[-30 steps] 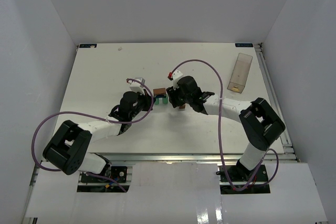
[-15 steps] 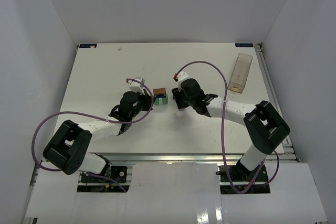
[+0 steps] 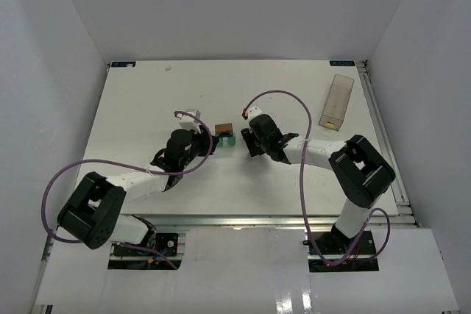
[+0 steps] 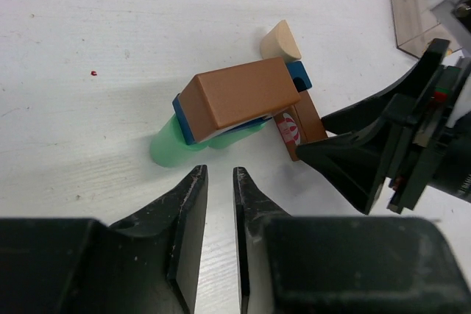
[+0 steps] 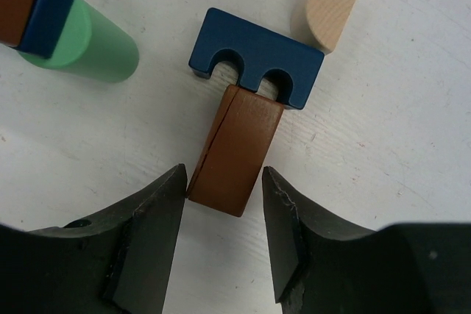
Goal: Build the wood block tower
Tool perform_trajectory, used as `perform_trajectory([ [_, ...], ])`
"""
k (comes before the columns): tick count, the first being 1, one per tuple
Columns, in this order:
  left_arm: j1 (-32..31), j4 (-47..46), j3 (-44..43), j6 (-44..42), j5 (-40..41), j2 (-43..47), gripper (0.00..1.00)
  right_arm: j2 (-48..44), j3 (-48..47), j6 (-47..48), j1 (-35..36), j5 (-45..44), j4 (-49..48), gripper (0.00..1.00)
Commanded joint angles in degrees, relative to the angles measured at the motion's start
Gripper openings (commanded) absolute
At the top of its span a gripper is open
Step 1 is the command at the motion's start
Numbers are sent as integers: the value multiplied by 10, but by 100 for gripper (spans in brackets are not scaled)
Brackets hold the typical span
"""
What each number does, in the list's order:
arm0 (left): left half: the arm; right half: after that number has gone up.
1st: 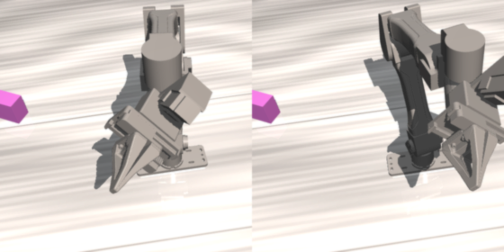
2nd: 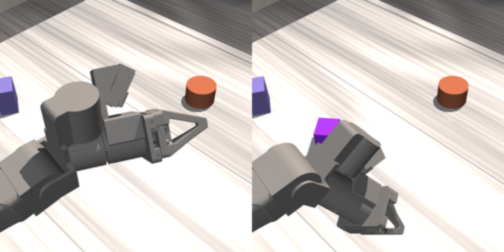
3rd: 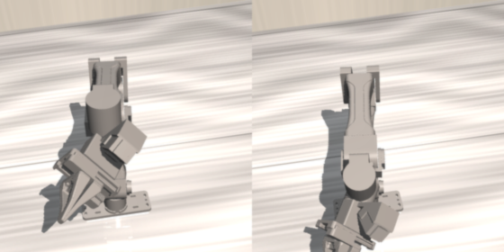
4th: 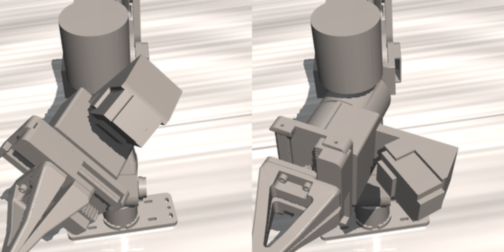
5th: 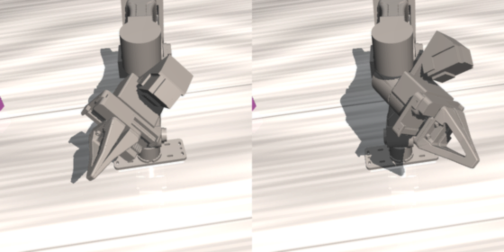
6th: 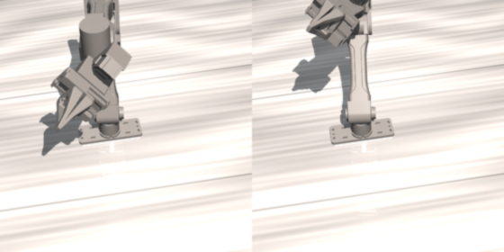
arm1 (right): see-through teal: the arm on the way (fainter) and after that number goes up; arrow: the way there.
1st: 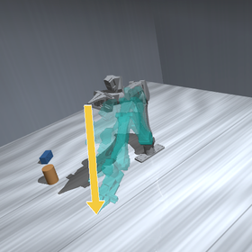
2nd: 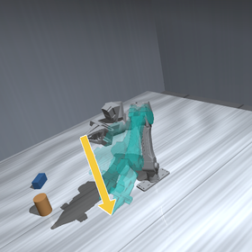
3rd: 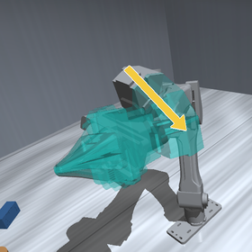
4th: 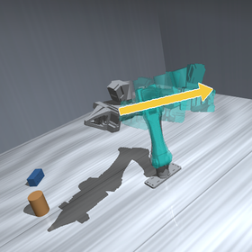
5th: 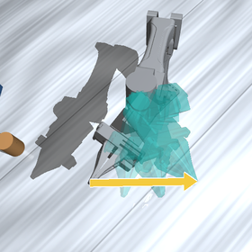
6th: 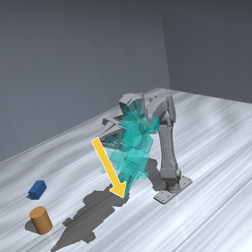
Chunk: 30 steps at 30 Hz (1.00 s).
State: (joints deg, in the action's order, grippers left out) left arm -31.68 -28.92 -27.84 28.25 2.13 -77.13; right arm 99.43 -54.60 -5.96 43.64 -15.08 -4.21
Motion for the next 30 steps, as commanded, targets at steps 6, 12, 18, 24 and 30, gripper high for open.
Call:
perform_trajectory([
  [6, 2, 80, 25, 46, 86, 105, 47, 22, -18, 12, -2, -26, -22, 32],
  [12, 1, 95, 47, 46, 121, 195, 56, -21, -8, 26, -2, -26, -2, 8],
  [18, 2, 80, 75, 29, 107, 280, 59, -149, -10, 91, -3, -30, 81, 8],
  [24, 3, 47, 108, 25, 107, 334, 60, -254, -51, 287, -11, 129, 28, 8],
  [30, 3, 54, 102, 14, 107, 325, 60, -205, -155, 485, -23, 335, 78, 8],
])
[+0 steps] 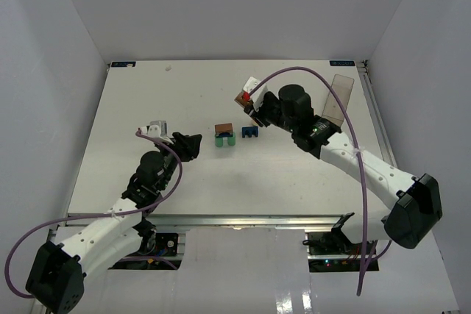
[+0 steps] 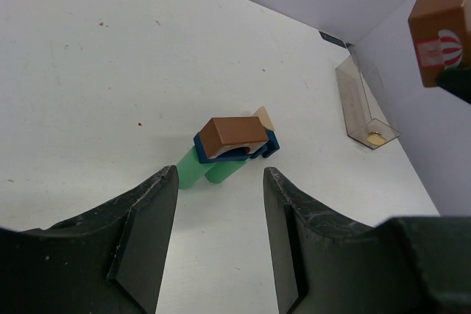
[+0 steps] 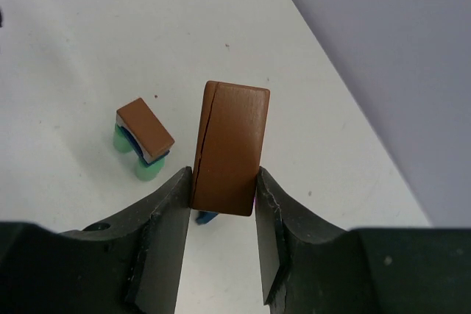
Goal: Build the wood block tower
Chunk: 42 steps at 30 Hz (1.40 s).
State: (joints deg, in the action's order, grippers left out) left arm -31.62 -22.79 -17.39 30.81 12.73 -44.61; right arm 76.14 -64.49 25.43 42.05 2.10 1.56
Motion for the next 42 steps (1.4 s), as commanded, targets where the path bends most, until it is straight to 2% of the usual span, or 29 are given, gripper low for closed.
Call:
perform_trajectory([
  [1, 3, -8, -3, -12, 2, 1, 60, 36, -74, 185, -10, 177, 39, 8],
  [5, 3, -12, 3, -15, 5, 5, 60, 65, -107, 243, -41, 290, 62, 8],
  [7, 3, -10, 2, -15, 10, 3, 60, 98, -153, 275, -52, 320, 117, 8],
  [12, 3, -18, 3, -18, 9, -11, 61, 208, -291, 353, -67, 351, 292, 8],
  [17, 3, -20, -2, -21, 11, -34, 60, 275, -378, 382, -71, 368, 401, 8],
  [22, 9, -14, -6, -14, 19, -44, 61, 296, -376, 394, -71, 380, 417, 8],
  [33, 27, -6, -26, 2, -19, -98, 60, 322, -391, 396, -64, 389, 425, 9],
  [42, 37, -13, -33, 8, -51, -129, 61, 360, -431, 413, -54, 363, 445, 9],
])
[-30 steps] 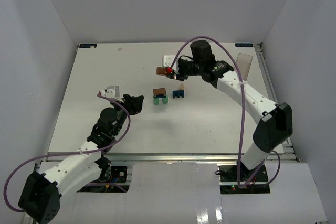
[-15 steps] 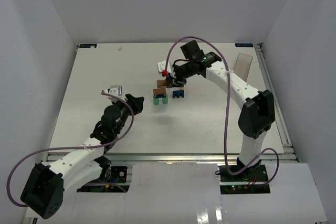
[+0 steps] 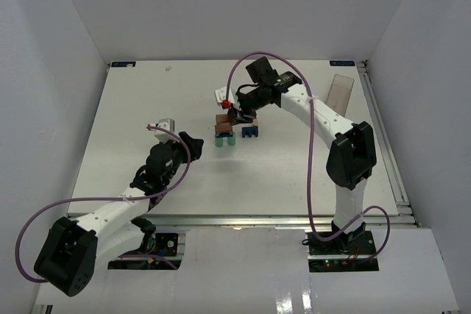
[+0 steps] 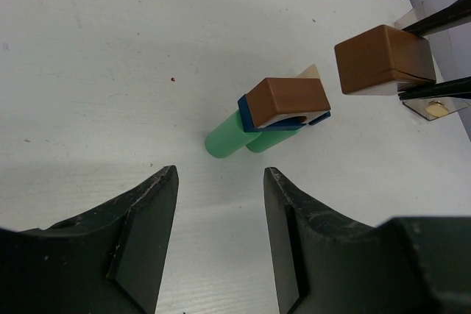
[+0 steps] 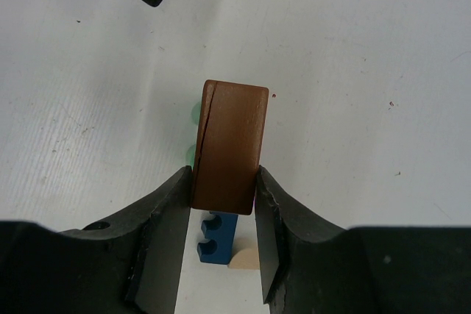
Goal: Build the wood block tower
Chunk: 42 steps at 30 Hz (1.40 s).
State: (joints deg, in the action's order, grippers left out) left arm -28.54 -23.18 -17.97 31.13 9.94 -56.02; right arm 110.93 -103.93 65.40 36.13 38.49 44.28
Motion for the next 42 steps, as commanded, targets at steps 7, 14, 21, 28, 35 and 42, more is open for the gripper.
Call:
perform_trajectory([
  [7, 14, -4, -39, 10, -33, -44, 61, 27, -50, 4, 13, -17, 20, 9],
  [14, 17, -4, -37, 11, -33, -39, 61, 33, -50, -1, 18, -30, 20, 9],
  [21, 18, -6, -38, 10, -35, -42, 62, 42, -50, -14, 24, -42, 13, 10],
  [28, 19, -8, -38, 12, -43, -42, 62, 42, -38, -35, 31, -58, -16, 12],
  [35, 18, -8, -38, 12, -46, -41, 62, 38, -34, -40, 35, -65, -20, 13],
  [42, 18, -9, -37, 12, -47, -39, 63, 38, -31, -47, 36, -74, -23, 14],
])
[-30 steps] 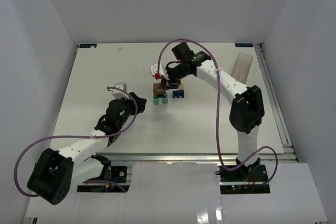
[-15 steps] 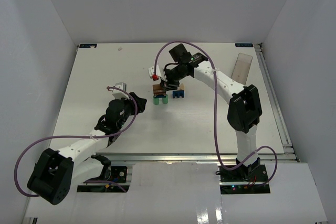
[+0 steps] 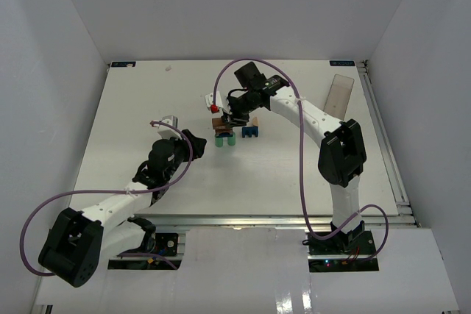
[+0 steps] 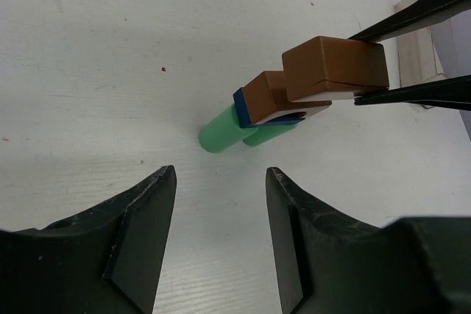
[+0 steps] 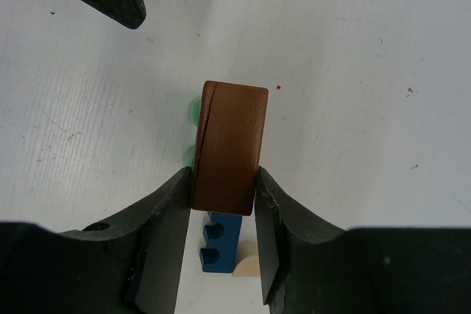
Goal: Build the wood block tower
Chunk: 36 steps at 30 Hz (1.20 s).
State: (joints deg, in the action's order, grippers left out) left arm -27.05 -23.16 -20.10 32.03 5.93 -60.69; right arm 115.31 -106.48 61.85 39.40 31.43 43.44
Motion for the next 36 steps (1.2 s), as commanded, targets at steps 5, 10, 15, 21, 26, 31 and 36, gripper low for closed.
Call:
perform_trajectory([
  [5, 3, -8, -17, 3, -8, 5, 63, -8, -4, -19, 2, -10, -19, 15],
  [10, 4, -11, -15, 3, -8, 11, 63, -5, -1, -20, 2, -14, -20, 15],
  [15, 4, -13, -15, 3, -10, 8, 63, -3, 1, -24, 2, -21, -21, 15],
  [21, 4, -13, -15, 3, -11, 7, 63, -7, 0, -27, 2, -19, -21, 16],
  [26, 4, -13, -14, 3, -9, 9, 63, -7, 4, -27, 2, -22, -20, 17],
  [31, 4, -14, -15, 2, -9, 7, 63, -9, 5, -26, 2, -19, -19, 18],
  [36, 4, -14, -15, 2, -9, 7, 63, -7, 6, -26, 2, -18, -20, 19],
])
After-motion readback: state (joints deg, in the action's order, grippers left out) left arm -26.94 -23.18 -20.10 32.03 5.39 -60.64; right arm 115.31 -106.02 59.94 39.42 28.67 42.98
